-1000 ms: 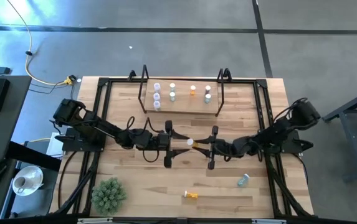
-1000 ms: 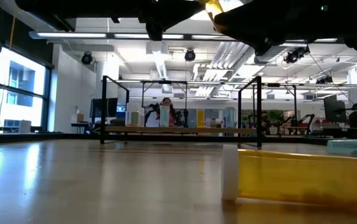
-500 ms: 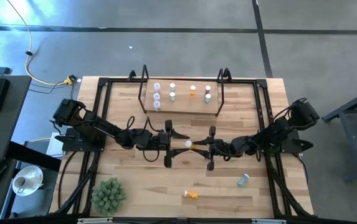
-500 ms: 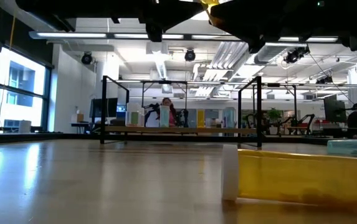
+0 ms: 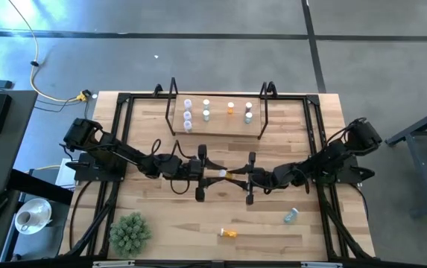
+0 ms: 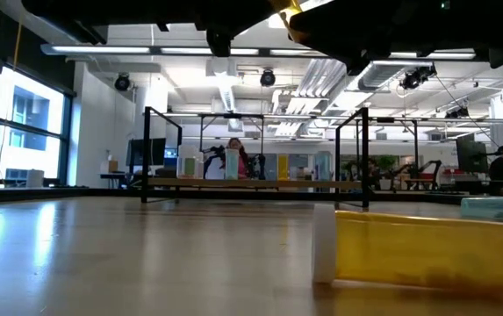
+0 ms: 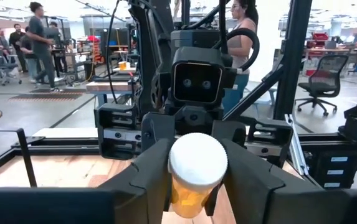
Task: Pick and place medicine bottles onto shelf by color
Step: Put the top orange pill bottle on the shelf aligned with the other orange pill bottle
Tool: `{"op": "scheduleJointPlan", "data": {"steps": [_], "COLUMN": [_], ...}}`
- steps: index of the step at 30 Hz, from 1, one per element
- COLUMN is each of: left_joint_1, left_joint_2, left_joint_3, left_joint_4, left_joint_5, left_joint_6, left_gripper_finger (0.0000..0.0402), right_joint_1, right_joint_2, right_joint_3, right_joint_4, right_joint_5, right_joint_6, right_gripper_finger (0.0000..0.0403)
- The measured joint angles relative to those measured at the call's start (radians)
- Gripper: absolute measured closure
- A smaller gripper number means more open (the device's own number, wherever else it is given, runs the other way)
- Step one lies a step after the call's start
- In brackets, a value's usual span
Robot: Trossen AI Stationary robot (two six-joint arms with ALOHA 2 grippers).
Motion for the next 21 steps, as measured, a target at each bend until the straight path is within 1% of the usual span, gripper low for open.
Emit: {"op": "scheduleJointPlan", "data": {"steps": [5, 11, 14, 17, 21], "left_joint_1": [0.000, 0.000, 0.000, 0.000, 0.000], "left_joint_2": [0.000, 0.000, 0.000, 0.000, -0.001], "left_joint_3": [0.000, 0.000, 0.000, 0.000, 0.000], "left_joint_4": [0.000, 0.000, 0.000, -0.004, -0.022], "left_joint_5": [0.000, 0.000, 0.003, 0.003, -0.012], "left_joint_6": [0.000, 0.000, 0.000, 0.000, 0.001], "left_gripper_finger": [0.0286, 0.0288, 0.0287, 0.0287, 0.0287], "right_joint_1": [0.000, 0.000, 0.000, -0.002, -0.004], "right_joint_2": [0.000, 0.000, 0.000, 0.000, 0.000], "right_joint_3": [0.000, 0.000, 0.000, 0.001, 0.001], "right_joint_4": [0.000, 0.000, -0.001, -0.006, -0.010], "right_joint_5": [0.000, 0.002, 0.022, 0.023, 0.026], "right_joint_6": [0.001, 0.001, 0.010, 0.021, 0.046], "right_gripper_finger": [0.0315, 0.0315, 0.0312, 0.0290, 0.0244]}}
